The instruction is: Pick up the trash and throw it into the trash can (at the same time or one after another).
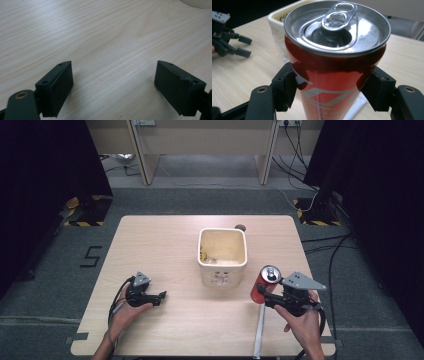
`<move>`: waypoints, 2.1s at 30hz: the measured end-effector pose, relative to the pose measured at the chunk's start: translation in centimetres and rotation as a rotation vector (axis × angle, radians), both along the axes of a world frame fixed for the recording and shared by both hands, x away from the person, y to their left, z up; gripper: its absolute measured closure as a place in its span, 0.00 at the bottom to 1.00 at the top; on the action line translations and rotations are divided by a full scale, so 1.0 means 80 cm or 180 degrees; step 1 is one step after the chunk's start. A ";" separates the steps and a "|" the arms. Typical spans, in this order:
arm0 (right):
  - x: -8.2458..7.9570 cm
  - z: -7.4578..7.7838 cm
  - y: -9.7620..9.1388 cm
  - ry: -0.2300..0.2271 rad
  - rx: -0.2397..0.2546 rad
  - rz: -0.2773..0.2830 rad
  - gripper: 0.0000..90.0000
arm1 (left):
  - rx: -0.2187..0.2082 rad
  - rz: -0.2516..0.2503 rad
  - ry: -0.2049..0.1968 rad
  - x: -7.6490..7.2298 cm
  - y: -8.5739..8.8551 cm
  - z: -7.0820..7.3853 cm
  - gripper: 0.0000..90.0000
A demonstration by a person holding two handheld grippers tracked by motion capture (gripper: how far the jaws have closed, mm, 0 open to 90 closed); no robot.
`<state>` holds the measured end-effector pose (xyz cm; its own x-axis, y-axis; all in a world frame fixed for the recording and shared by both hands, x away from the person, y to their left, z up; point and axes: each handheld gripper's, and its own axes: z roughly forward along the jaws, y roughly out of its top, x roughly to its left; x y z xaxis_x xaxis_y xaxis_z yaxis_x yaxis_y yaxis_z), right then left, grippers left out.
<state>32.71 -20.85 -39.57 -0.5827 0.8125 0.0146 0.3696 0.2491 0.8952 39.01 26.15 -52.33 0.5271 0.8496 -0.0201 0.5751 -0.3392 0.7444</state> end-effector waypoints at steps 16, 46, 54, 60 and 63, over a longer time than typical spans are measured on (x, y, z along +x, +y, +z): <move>0.027 0.044 0.007 -0.0016 -0.0020 0.0051 0.38 | -0.0002 0.0001 0.0001 0.000 0.000 0.000 0.16; 0.076 0.132 0.031 -0.0133 0.0086 0.0256 0.38 | 0.0000 -0.0001 0.0007 0.000 0.000 0.000 0.16; 0.094 0.136 0.052 -0.0104 0.0094 0.0339 0.38 | 0.0004 -0.0003 0.0008 0.000 0.000 0.000 0.16; 0.105 0.131 0.065 -0.0071 0.0085 0.0372 0.38 | -0.0002 0.0002 0.0001 0.000 0.000 0.000 0.16; 0.113 0.125 0.073 -0.0048 0.0046 0.0387 0.38 | -0.0003 0.0002 0.0000 0.000 0.000 0.000 0.16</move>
